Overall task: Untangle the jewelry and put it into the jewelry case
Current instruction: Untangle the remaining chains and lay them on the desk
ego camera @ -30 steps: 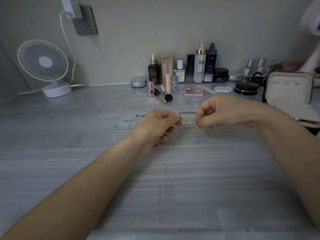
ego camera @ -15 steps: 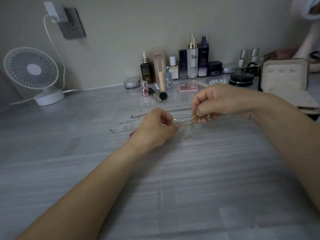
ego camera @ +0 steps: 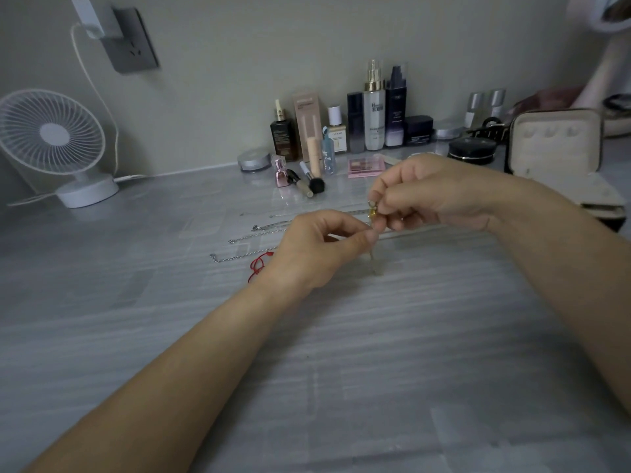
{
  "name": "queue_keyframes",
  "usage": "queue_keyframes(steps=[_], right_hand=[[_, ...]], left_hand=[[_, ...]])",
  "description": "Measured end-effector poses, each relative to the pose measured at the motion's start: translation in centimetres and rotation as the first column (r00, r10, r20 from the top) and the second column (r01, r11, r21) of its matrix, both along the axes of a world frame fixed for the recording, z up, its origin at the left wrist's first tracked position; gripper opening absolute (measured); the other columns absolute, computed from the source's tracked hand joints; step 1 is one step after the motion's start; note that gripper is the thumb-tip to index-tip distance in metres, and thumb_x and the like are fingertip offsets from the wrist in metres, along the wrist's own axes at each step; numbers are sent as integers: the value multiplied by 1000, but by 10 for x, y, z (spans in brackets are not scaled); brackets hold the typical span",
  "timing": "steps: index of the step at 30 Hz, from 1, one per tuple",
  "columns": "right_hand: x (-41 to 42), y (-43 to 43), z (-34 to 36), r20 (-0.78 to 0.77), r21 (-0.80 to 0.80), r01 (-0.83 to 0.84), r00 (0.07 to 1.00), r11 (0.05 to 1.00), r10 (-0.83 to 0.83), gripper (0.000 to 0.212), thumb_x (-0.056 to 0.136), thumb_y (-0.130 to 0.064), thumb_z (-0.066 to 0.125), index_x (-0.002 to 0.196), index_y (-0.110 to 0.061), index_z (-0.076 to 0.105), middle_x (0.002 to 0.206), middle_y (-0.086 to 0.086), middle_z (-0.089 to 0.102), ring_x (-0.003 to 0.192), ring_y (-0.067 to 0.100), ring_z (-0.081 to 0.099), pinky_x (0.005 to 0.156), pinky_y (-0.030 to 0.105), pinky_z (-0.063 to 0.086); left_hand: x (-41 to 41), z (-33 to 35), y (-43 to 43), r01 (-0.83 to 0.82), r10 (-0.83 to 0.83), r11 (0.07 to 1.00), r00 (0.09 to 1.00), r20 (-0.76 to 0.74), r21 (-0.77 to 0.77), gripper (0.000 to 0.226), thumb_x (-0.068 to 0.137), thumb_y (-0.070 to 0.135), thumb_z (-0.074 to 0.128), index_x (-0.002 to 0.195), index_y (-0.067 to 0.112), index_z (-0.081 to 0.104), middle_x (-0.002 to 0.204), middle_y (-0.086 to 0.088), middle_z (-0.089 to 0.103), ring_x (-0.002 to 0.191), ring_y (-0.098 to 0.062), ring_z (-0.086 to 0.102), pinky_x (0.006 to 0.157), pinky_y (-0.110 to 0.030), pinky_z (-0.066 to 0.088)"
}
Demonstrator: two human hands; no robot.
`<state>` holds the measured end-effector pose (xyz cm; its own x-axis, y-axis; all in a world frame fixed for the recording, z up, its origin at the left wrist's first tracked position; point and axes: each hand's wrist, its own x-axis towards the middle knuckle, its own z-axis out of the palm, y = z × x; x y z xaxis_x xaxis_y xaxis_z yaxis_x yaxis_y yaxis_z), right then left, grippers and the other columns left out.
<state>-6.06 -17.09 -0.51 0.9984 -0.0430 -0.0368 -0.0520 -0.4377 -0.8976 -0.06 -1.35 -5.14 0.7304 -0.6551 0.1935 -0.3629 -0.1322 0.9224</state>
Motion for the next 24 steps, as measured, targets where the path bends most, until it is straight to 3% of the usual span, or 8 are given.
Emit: queue_keyframes(steps=[4, 9, 12, 15, 20, 24], right_hand=[[1, -3, -1, -19, -79, 27, 999, 997, -28, 14, 83, 1, 52, 77, -7, 60, 57, -2, 64, 48, 3, 51, 56, 23, 36], [2, -9, -2, -109, -298, -9, 994, 954, -25, 9, 79, -2, 57, 78, -5, 66, 54, -5, 61, 49, 4, 49, 52, 21, 36], [4, -11, -6, -140, -407, -23, 990, 913, -37, 9, 75, -5, 63, 76, -10, 70, 51, -9, 59, 48, 2, 47, 54, 22, 36], [5, -10, -11, -128, -488, -34, 991, 872, -33, 9, 73, -9, 68, 72, -17, 70, 52, -12, 58, 48, -3, 47, 54, 15, 40], [10, -7, -19, -106, -551, -67, 994, 832, 10, 9, 72, -19, 75, 71, -26, 69, 63, -13, 62, 58, -1, 53, 64, 19, 45], [13, 2, -20, 17, -510, -38, 998, 859, 54, 11, 70, -29, 77, 77, -27, 70, 73, -11, 65, 69, 3, 57, 69, 24, 49]], left_hand=[[2, 1, 2, -19, 19, 998, 1000, -5, 67, 14, 84, 18, 67, 71, 23, 69, 50, 13, 53, 34, -2, 30, 36, -12, 24], [6, 0, 4, -72, 62, 983, 996, 65, 171, 17, 89, 22, 60, 75, 23, 69, 63, -3, 49, 32, -4, 26, 34, -12, 23], [8, -2, 4, -111, 71, 970, 980, 186, 214, 17, 90, 23, 58, 76, 21, 68, 53, 4, 45, 30, -4, 33, 34, -12, 25], [11, -6, 3, -150, 81, 957, 961, 266, 249, 15, 88, 27, 61, 80, 18, 70, 51, 9, 47, 33, 0, 39, 36, -11, 27], [13, -9, 2, -162, 66, 946, 944, 322, 281, 13, 86, 26, 63, 78, 19, 71, 50, 12, 48, 38, 3, 43, 40, -11, 29], [15, -9, 2, -168, 66, 938, 944, 323, 301, 14, 86, 28, 63, 76, 22, 69, 51, 12, 47, 38, 3, 43, 40, -11, 28]])
